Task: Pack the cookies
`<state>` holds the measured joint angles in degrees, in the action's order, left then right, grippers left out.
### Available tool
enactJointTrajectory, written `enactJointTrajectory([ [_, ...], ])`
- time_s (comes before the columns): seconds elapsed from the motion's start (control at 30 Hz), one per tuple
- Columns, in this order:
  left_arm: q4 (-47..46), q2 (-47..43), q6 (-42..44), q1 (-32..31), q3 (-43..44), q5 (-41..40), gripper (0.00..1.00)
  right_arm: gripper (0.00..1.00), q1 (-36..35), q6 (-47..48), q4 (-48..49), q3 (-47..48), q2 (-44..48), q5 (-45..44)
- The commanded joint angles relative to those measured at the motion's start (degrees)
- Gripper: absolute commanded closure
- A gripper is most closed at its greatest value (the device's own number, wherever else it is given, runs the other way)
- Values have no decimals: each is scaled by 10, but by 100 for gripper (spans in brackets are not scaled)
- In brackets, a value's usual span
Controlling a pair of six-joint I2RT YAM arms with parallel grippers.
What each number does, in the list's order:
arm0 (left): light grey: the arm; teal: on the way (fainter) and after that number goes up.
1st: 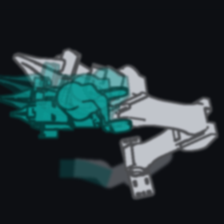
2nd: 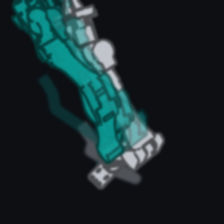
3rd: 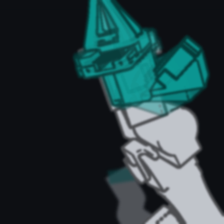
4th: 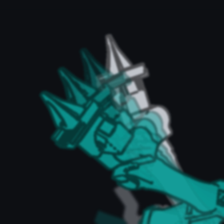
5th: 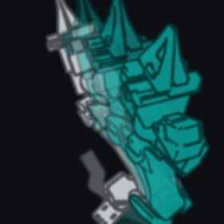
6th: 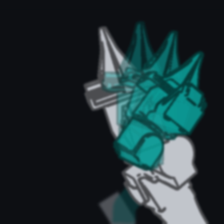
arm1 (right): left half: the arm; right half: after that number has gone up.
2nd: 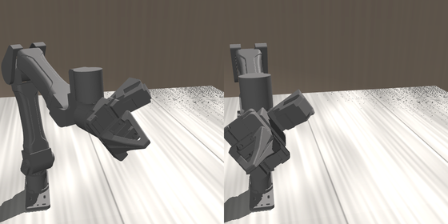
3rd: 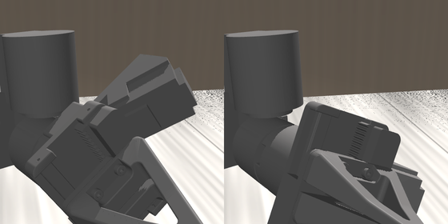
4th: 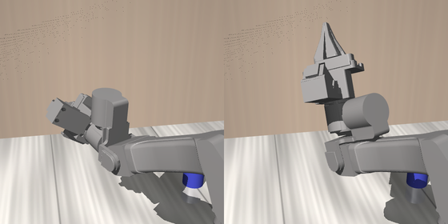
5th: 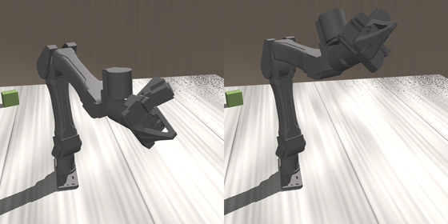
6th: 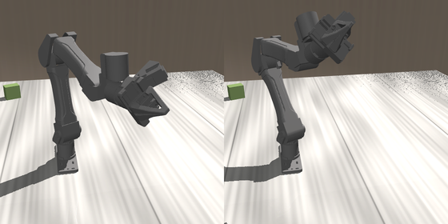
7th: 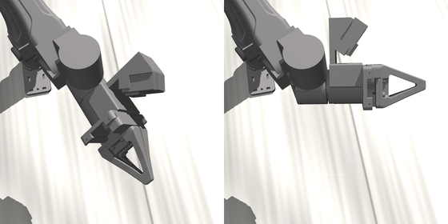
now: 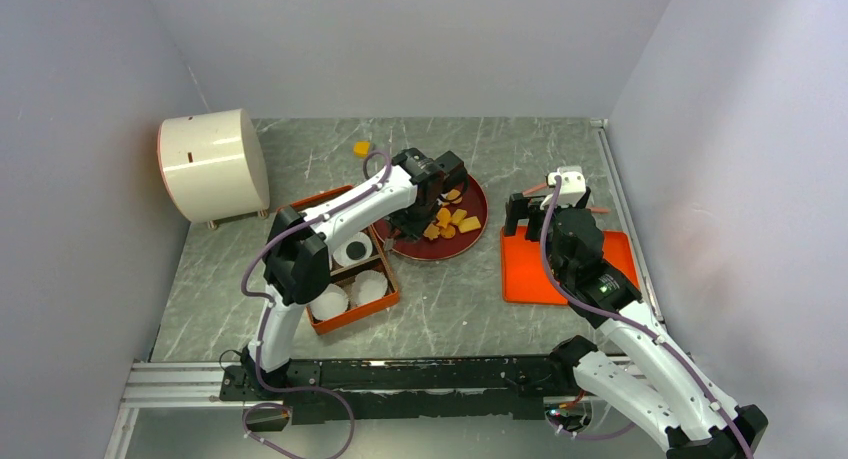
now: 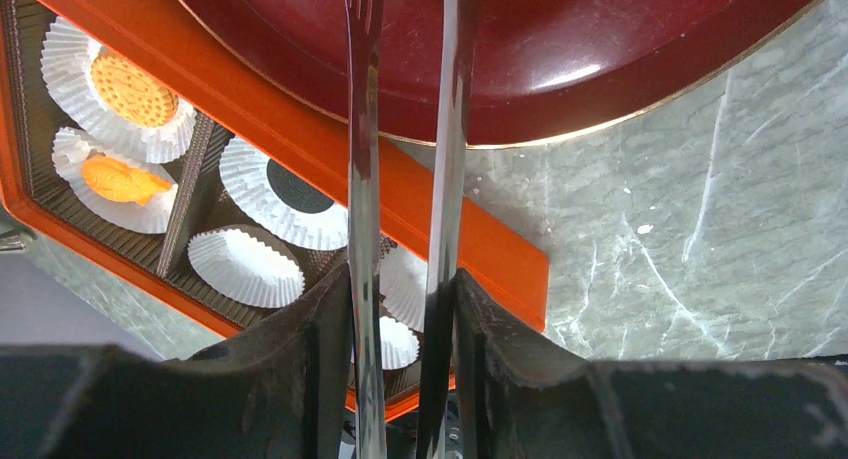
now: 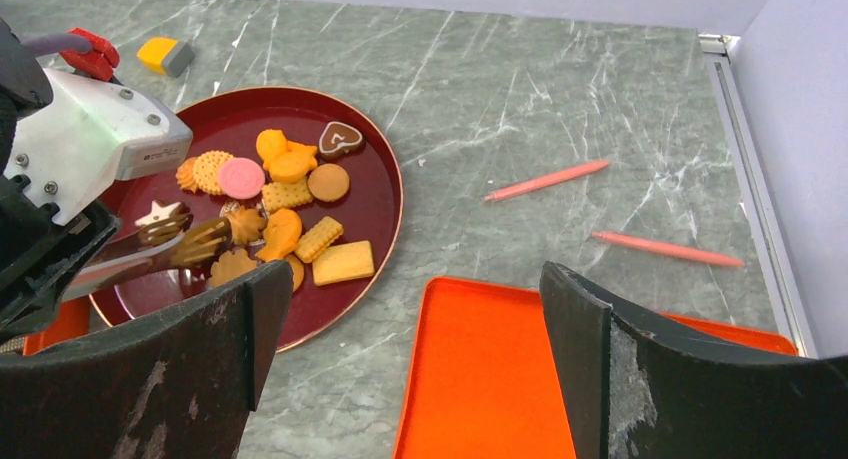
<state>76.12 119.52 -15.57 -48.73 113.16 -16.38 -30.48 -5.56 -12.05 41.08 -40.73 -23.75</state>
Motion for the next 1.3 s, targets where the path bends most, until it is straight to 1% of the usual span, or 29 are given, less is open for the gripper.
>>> enactJointTrajectory([
  [0.0, 20, -28, 3, 1, 25, -13, 63, 0, 2, 3, 14, 6, 8, -9],
  [0.17, 43, -50, -2, 1, 33, -30, 67, 0, 2, 0, 18, 7, 4, -3],
  [0.43, 44, -107, -17, 9, 11, -27, 67, 0, 2, -1, 19, 8, 3, 3],
  [0.57, 43, -140, -30, 20, -31, -36, 67, 0, 2, -2, 23, 9, -2, 12],
  [0.8, 44, -224, -49, 50, -108, -47, 67, 0, 2, -9, 37, 15, -22, 34],
  [1.07, 45, -301, -63, 83, -190, -40, 67, 0, 2, -14, 47, 21, -41, 51],
  [1.27, 44, -340, -70, 105, -237, -30, 67, 0, 2, -16, 53, 24, -51, 58],
])
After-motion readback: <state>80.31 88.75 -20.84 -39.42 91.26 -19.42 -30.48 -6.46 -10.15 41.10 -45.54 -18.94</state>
